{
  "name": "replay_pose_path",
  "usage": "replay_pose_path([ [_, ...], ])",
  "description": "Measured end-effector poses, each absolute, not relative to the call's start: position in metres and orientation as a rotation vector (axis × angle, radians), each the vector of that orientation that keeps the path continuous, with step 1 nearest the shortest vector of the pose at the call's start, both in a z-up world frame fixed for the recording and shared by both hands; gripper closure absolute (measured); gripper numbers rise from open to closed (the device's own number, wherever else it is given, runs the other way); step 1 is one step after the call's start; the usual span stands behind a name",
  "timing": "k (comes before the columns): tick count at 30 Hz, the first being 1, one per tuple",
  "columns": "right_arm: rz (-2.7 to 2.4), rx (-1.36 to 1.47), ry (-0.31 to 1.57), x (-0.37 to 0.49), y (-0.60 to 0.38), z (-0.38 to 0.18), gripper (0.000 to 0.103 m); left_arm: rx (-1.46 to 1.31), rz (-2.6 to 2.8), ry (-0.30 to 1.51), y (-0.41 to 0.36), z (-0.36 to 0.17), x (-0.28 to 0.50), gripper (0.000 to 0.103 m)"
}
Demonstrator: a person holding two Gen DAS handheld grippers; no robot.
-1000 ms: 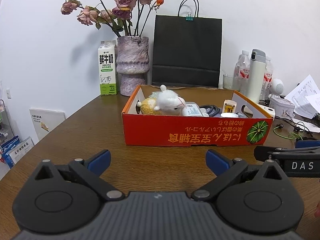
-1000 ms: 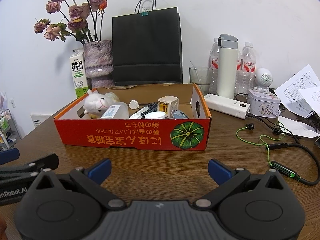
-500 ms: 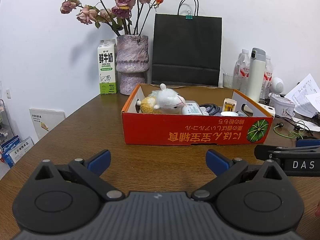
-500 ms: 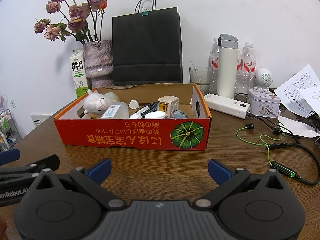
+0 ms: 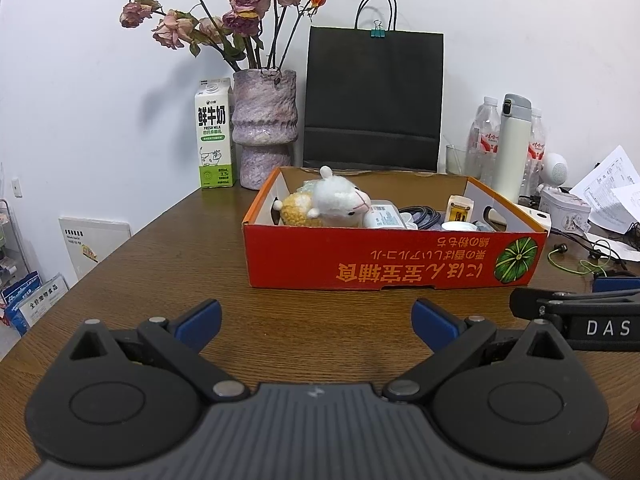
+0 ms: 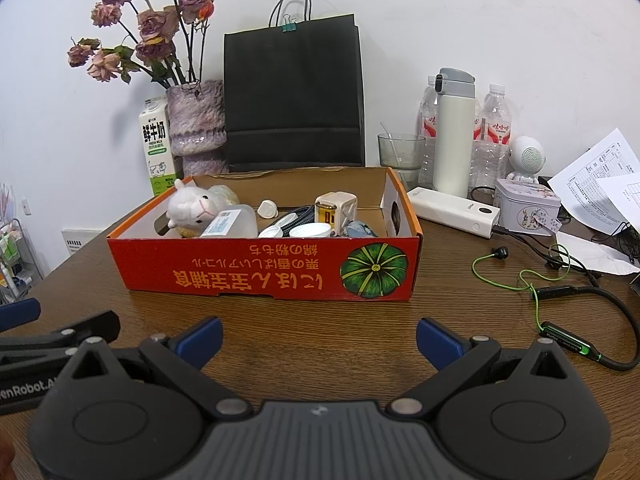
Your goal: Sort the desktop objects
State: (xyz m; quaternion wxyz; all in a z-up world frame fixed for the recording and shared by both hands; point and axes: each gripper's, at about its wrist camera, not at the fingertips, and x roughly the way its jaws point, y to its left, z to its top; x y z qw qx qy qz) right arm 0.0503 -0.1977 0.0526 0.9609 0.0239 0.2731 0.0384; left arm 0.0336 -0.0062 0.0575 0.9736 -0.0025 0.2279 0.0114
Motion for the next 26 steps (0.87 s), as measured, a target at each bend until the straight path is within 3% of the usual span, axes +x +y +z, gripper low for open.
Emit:
replay_pose_path([
  [26,0.078,0.046,0.555,0.0501,-0.1973,0.0516,0.000,-0.009,0.009,0.471,-0.0048,0.0544,0.0342,0.000],
])
